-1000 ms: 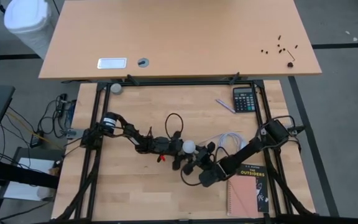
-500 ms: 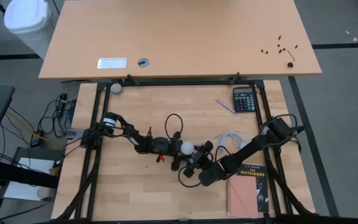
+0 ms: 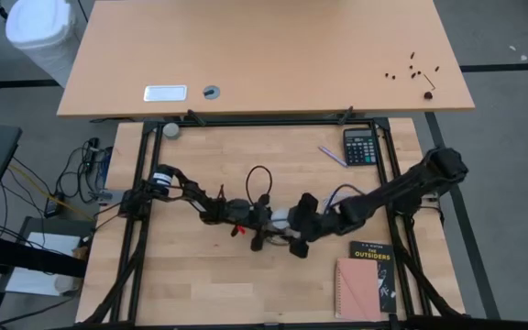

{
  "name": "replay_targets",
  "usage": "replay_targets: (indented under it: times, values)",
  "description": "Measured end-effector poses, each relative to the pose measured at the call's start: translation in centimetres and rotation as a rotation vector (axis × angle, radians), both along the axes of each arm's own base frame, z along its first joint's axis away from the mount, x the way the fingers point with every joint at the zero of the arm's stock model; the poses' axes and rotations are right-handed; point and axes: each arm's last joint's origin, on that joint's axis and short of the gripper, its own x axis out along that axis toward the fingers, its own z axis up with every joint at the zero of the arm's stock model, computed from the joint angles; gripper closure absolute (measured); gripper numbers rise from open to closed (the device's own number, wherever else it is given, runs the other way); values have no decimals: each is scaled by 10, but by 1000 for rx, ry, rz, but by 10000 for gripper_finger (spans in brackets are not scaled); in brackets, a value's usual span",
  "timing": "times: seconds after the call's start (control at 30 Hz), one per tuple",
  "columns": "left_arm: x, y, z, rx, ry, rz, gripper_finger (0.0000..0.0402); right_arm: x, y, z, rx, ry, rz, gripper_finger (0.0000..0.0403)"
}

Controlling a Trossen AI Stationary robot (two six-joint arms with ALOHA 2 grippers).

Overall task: Screw lightbulb
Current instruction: Insert the light bulb into the lamp

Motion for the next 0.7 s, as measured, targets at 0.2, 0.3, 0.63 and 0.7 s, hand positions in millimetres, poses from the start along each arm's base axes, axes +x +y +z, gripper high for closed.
replay_targets:
  times: [0.2,0.3,0.63,0.7]
  values:
    - [0,6,0,-27,3,-90,204,4,-15,22,-34,177,58,28]
    - [0,9,0,-42,5,-135,204,11,-16,32,-67,262,113,28]
    - [0,12,0,-62,9,-170,204,50,-23,45,-9,460,208,25]
    - [0,12,0,-61,9,-168,204,60,-24,43,8,495,210,25]
